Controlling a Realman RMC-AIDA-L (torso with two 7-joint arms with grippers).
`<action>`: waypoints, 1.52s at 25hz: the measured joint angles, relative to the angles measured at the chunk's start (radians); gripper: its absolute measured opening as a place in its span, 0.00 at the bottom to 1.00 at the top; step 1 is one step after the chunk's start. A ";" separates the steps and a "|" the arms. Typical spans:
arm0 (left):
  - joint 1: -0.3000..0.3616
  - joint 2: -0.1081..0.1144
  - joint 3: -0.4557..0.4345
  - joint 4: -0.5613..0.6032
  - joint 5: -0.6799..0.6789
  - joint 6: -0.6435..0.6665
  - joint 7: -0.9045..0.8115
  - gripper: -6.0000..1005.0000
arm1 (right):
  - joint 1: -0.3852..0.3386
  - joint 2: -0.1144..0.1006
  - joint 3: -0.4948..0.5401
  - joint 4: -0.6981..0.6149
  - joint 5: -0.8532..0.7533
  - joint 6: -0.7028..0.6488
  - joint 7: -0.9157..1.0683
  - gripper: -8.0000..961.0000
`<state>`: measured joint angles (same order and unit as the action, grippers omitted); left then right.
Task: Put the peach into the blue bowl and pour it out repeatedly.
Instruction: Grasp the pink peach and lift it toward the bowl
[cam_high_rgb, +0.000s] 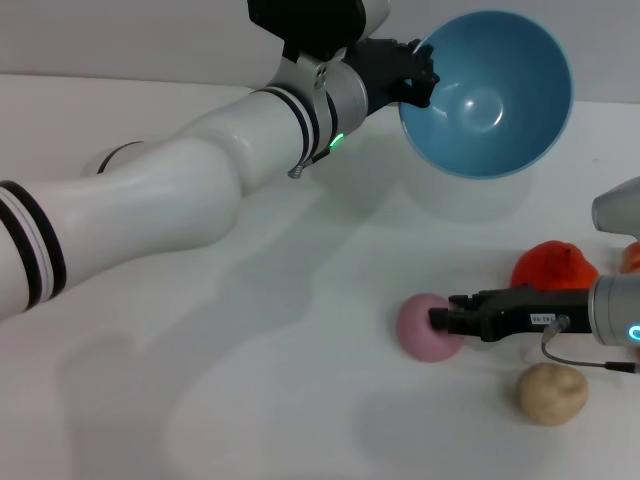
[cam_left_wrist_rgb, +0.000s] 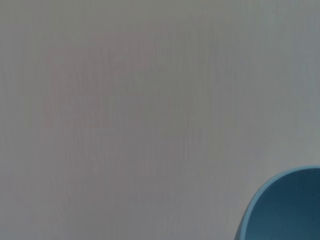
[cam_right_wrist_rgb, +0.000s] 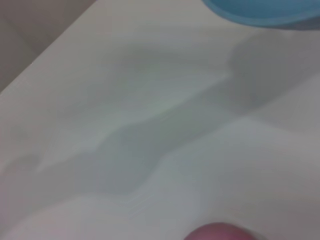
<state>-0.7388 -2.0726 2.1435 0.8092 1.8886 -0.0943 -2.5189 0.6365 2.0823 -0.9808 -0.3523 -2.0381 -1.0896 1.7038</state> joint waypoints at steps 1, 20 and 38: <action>-0.002 -0.001 0.000 -0.004 0.001 0.000 0.000 0.00 | -0.001 0.001 -0.001 0.004 0.013 0.000 -0.022 0.48; -0.007 0.002 -0.001 -0.027 0.006 -0.001 0.008 0.00 | -0.021 -0.012 -0.009 0.010 0.134 -0.049 -0.080 0.02; -0.004 0.000 0.015 -0.024 0.006 0.005 0.011 0.00 | -0.037 -0.008 -0.036 0.007 0.122 -0.037 -0.033 0.35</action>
<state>-0.7425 -2.0724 2.1583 0.7853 1.8944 -0.0893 -2.5079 0.5996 2.0747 -1.0168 -0.3452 -1.9159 -1.1264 1.6710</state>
